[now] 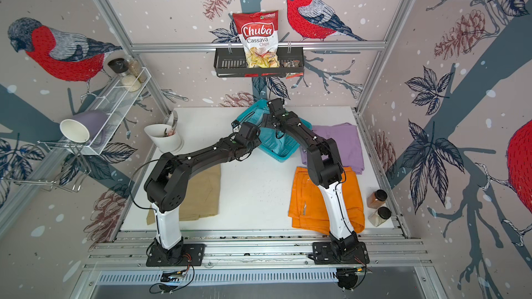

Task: Put the folded long pants in the basket
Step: Adjust the basket at the center of the board.

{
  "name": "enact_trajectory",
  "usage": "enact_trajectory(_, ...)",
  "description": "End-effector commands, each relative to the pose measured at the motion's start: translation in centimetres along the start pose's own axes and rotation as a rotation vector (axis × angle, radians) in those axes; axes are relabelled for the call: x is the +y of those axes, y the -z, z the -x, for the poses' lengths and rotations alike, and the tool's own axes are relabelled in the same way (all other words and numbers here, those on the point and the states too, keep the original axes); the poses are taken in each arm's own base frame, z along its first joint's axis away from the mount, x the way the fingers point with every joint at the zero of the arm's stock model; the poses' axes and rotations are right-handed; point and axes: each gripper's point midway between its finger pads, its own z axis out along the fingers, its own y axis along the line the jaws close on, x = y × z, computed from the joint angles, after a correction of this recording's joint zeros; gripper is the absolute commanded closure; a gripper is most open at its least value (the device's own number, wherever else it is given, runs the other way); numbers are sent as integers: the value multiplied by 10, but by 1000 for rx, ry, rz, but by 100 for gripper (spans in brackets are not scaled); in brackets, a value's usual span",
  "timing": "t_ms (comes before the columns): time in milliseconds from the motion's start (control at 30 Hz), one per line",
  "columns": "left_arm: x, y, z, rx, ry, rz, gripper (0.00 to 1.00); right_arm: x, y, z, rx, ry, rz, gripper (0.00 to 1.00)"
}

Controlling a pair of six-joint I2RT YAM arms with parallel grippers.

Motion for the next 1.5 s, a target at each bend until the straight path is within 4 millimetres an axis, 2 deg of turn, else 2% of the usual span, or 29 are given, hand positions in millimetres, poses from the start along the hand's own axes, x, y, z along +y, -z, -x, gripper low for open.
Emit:
enact_trajectory(0, 37, 4, -46, 201, -155, 115, 100, 13, 11, 18, -36, -59, 108, 1)
enact_trajectory(133, 43, 7, -46, 189, -128, 124, 100, 2, 12, 17, -31, -64, 73, 2)
enact_trajectory(267, 52, 12, -49, 180, -65, 127, 100, -20, 19, 9, 8, -112, -8, 6)
enact_trajectory(500, 54, 19, -38, 130, -50, 140, 100, -37, 59, -32, 66, -148, 17, 6)
enact_trajectory(633, 56, 26, -31, 99, -28, 141, 100, -44, 72, -58, 130, -144, 41, 6)
enact_trajectory(700, 57, 31, -26, 78, -15, 138, 100, -43, 82, -63, 134, -135, 60, 6)
enact_trajectory(800, 61, 41, -17, 39, 7, 142, 100, -33, 101, -56, 89, -122, 118, 6)
enact_trajectory(933, 76, 52, -2, -30, 57, 176, 100, -10, 127, -39, 19, -96, 214, 4)
enact_trajectory(1033, 96, 59, 7, -74, 124, 214, 100, 1, 137, -31, -7, -78, 266, 4)
enact_trajectory(1133, 113, 64, 14, -120, 214, 237, 100, 0, 140, -31, -8, -90, 272, 4)
enact_trajectory(1233, 111, 66, 27, -150, 258, 211, 100, -10, 140, -48, 15, -135, 261, 6)
enact_trajectory(1300, 105, 67, 35, -166, 244, 216, 100, -14, 147, -66, 28, -165, 285, 11)
enact_trajectory(1367, 100, 66, 42, -181, 217, 229, 100, -16, 160, -86, 30, -175, 326, 20)
enact_trajectory(1467, 101, 62, 47, -186, 208, 243, 100, -21, 186, -111, -8, -180, 347, 42)
